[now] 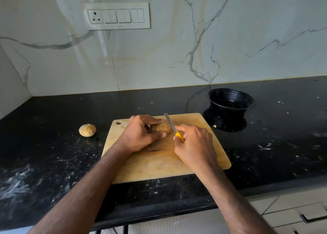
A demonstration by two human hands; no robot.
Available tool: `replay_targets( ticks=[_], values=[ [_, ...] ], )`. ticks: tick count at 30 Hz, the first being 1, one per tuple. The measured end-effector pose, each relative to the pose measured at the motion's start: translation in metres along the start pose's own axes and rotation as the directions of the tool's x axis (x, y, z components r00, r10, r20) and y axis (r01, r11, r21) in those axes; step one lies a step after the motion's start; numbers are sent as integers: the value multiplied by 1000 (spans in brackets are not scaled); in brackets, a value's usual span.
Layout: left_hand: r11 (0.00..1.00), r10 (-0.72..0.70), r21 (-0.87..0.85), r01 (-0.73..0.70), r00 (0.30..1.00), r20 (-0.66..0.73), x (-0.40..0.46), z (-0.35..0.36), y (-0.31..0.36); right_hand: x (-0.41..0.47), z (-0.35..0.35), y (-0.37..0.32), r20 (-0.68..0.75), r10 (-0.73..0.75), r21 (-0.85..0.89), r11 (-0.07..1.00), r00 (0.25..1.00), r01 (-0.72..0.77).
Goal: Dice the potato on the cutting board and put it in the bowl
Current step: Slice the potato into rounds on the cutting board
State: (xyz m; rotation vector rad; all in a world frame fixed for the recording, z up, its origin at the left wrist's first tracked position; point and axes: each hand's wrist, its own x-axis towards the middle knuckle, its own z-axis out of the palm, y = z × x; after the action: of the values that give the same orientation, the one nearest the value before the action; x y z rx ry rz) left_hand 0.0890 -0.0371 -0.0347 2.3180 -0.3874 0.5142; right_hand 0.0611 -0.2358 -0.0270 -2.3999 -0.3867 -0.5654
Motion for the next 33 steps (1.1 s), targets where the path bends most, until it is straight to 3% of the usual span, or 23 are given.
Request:
replay_targets(
  ticks=[15, 33],
  values=[
    [999, 39, 14, -39, 999, -22, 1, 1, 2, 7, 6, -5, -18, -20, 18, 1000, 1000, 20],
    [998, 18, 58, -18, 1000, -3, 3, 3, 5, -2, -3, -7, 164, 12, -81, 997, 986, 1]
  ],
)
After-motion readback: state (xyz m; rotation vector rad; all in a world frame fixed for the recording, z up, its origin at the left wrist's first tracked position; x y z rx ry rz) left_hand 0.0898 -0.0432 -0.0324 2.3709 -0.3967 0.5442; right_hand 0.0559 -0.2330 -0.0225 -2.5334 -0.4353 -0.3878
